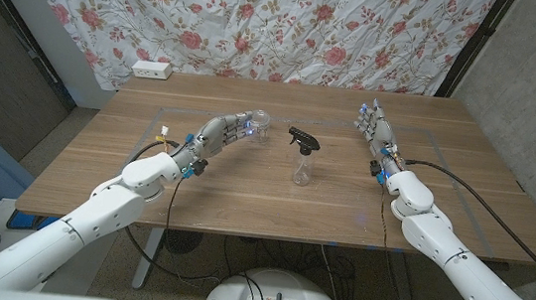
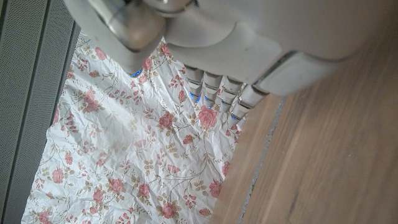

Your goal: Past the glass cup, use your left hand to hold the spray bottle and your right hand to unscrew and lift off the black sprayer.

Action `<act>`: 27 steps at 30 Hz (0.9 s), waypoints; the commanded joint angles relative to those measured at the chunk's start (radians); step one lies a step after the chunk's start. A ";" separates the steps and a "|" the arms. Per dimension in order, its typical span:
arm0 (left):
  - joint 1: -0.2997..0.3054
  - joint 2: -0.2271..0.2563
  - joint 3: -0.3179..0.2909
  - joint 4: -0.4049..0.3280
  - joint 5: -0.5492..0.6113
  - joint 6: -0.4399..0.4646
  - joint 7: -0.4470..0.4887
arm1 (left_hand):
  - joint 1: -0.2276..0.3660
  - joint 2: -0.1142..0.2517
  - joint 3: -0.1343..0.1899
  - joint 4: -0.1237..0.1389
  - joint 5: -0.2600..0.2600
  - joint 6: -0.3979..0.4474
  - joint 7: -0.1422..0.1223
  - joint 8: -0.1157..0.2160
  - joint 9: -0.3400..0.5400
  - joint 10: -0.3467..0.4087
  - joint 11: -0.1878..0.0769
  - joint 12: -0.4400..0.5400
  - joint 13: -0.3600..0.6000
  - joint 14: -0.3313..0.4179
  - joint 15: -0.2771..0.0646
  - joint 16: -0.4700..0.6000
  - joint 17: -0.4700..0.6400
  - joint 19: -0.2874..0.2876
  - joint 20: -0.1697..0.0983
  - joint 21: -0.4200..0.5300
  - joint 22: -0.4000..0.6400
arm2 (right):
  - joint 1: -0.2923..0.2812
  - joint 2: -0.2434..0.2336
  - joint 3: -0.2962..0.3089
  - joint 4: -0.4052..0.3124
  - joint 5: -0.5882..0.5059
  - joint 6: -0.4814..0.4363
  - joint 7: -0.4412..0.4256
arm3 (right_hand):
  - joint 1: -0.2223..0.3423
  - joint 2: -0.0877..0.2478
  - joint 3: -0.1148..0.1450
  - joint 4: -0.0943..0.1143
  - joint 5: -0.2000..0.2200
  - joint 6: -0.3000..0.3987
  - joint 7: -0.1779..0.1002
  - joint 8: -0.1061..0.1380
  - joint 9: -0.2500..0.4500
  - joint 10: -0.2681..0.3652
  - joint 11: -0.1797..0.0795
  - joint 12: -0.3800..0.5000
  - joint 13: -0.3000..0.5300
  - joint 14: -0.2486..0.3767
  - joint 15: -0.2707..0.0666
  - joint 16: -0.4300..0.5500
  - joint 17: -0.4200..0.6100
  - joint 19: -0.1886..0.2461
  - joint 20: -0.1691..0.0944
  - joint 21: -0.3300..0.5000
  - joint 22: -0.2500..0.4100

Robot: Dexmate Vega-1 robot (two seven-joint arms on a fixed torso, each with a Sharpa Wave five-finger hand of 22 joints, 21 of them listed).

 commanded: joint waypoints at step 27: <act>-0.177 -0.002 0.131 0.144 0.057 -0.011 -0.290 | 0.120 -0.051 0.023 -0.009 0.012 -0.026 -0.006 0.006 0.004 -0.021 -0.019 -0.009 0.006 -0.028 -0.027 -0.006 0.003 -0.070 -0.034 -0.035 0.000 | -0.045 -0.021 0.020 -0.056 -0.007 -0.002 -0.038 | 0.005 0.004 0.007 -0.013 0.005 0.017 0.000 0.007 0.003 0.019 -0.003 0.008 0.000 0.021 -0.002 0.009 -0.016 0.029 0.003 0.008 0.003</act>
